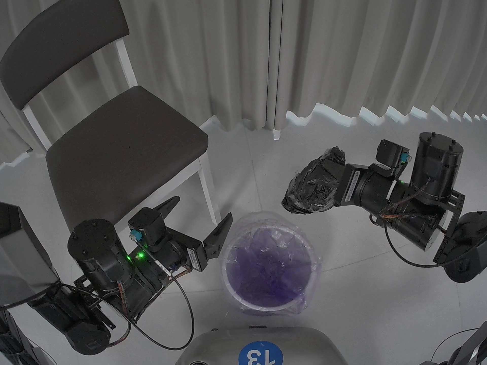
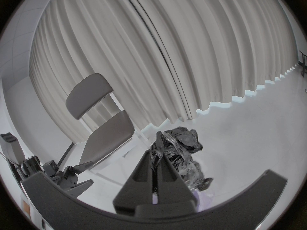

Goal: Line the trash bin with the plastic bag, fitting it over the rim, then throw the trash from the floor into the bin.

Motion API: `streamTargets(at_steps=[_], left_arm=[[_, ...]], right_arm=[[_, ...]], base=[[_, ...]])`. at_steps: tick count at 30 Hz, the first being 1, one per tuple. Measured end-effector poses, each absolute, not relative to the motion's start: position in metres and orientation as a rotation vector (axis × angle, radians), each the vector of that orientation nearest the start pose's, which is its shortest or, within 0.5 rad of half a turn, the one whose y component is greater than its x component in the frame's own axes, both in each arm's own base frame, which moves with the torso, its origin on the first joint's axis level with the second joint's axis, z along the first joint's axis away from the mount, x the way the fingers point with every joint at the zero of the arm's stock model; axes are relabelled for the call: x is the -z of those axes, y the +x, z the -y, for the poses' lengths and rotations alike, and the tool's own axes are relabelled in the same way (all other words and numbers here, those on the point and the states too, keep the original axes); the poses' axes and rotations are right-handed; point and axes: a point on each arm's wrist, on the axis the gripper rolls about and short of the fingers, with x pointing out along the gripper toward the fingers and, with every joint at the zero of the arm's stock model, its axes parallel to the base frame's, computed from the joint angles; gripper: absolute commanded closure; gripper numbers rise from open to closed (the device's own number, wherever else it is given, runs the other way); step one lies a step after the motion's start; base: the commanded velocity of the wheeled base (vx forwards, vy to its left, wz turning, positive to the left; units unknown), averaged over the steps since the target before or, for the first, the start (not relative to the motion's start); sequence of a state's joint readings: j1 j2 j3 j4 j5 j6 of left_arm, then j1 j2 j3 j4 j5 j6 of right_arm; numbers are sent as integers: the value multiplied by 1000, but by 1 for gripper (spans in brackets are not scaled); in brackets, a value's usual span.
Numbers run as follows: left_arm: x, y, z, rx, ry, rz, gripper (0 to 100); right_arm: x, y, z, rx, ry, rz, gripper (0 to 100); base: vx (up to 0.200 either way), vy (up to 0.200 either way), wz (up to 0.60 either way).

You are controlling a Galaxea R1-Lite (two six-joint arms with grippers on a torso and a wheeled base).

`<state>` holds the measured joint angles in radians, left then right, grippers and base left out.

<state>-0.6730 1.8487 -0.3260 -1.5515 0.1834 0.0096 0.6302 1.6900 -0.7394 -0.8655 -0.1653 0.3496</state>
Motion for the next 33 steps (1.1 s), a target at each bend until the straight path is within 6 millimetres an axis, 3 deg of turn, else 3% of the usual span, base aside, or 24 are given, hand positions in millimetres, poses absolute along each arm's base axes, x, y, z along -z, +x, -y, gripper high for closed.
streamTargets(at_steps=[17,26,33], left_arm=[[-120,212,166,497,-2,30,0],[-121,213,166,486,27,39,0],[-122,213,164,480,33,48,0]], right_arm=[[-182,241,-182,-468,295,-192,100],[-157,241,-185,-476,150,-259,100],[-144,256,-195,-479,54,-298,100]], base=[[0,0,0],[0,0,0],[0,0,0]])
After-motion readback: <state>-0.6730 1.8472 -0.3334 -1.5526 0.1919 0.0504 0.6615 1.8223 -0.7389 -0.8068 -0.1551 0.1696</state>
